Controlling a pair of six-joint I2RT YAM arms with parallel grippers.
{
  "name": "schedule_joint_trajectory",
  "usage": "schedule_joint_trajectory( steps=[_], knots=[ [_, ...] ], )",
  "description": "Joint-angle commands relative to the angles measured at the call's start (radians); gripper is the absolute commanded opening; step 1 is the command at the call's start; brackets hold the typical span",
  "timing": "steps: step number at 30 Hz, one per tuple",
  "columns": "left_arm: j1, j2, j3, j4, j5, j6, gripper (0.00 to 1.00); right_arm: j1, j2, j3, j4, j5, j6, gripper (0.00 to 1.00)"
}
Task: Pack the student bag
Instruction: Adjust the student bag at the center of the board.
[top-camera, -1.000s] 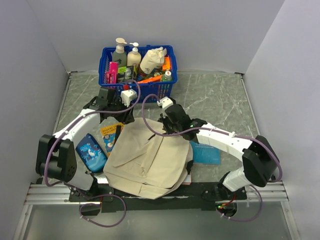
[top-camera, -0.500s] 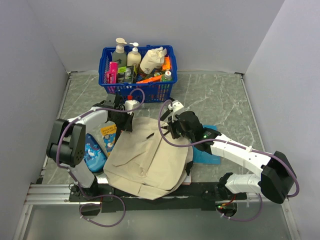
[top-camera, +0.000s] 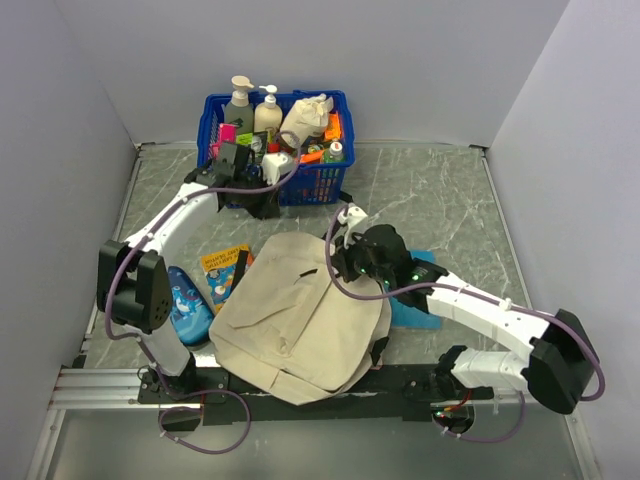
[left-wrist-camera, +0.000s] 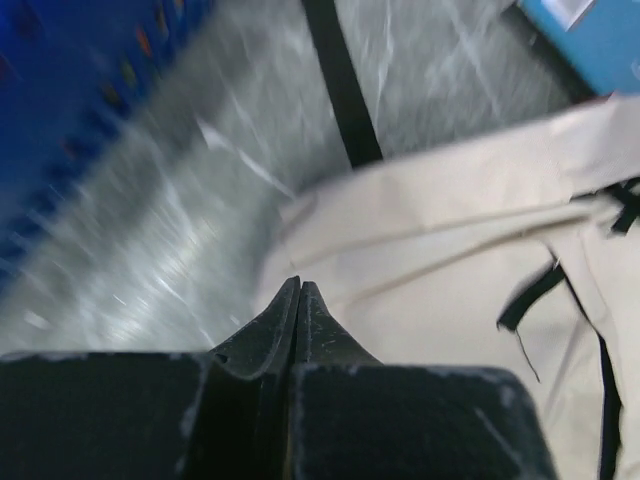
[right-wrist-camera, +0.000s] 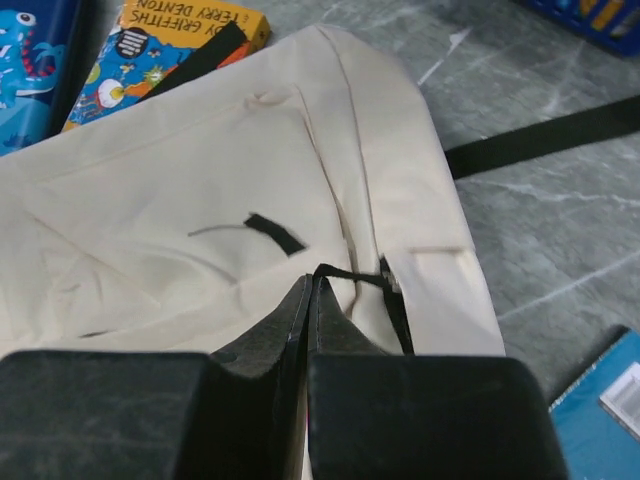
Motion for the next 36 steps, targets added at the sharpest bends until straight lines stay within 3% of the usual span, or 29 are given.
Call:
schedule_joint_trajectory(
  steps=[1, 4, 5, 7, 11, 15, 19, 22, 26, 36],
  knots=[
    [-0.061, 0.031, 0.094, -0.089, 0.014, 0.105, 0.01, 0.001, 0.087, 0.124, 0.057, -0.058, -0.048, 0.01],
    [-0.071, 0.078, 0.099, -0.068, 0.011, 0.110, 0.01, 0.001, 0.159, 0.172, 0.037, -0.063, -0.074, 0.09],
    [-0.071, 0.088, 0.093, -0.064, 0.016, 0.109, 0.01, 0.001, 0.185, 0.187, 0.024, -0.071, -0.078, 0.31],
    [-0.071, 0.091, 0.082, -0.058, 0.036, 0.101, 0.01, 0.001, 0.200, 0.202, -0.010, -0.057, -0.082, 0.51],
    [-0.071, 0.057, -0.005, -0.028, 0.042, 0.093, 0.01, 0.001, 0.142, 0.166, -0.024, -0.014, -0.100, 0.65],
    [-0.071, 0.037, -0.041, -0.018, 0.054, 0.076, 0.01, 0.004, 0.056, 0.144, -0.058, 0.017, -0.158, 0.65],
    [-0.071, 0.016, -0.058, -0.018, 0.067, 0.067, 0.01, 0.001, -0.033, 0.100, -0.094, 0.015, -0.238, 0.53],
    [-0.069, -0.022, -0.104, -0.008, 0.067, 0.060, 0.01, 0.001, -0.053, 0.075, -0.160, -0.093, -0.360, 0.49],
    [-0.058, -0.070, -0.202, 0.011, 0.064, 0.058, 0.01, 0.001, 0.007, 0.087, -0.225, -0.156, -0.454, 0.48],
    [-0.005, -0.090, -0.228, -0.014, 0.082, 0.083, 0.02, 0.002, 0.242, 0.265, -0.484, -0.223, -0.620, 0.54]
  ],
)
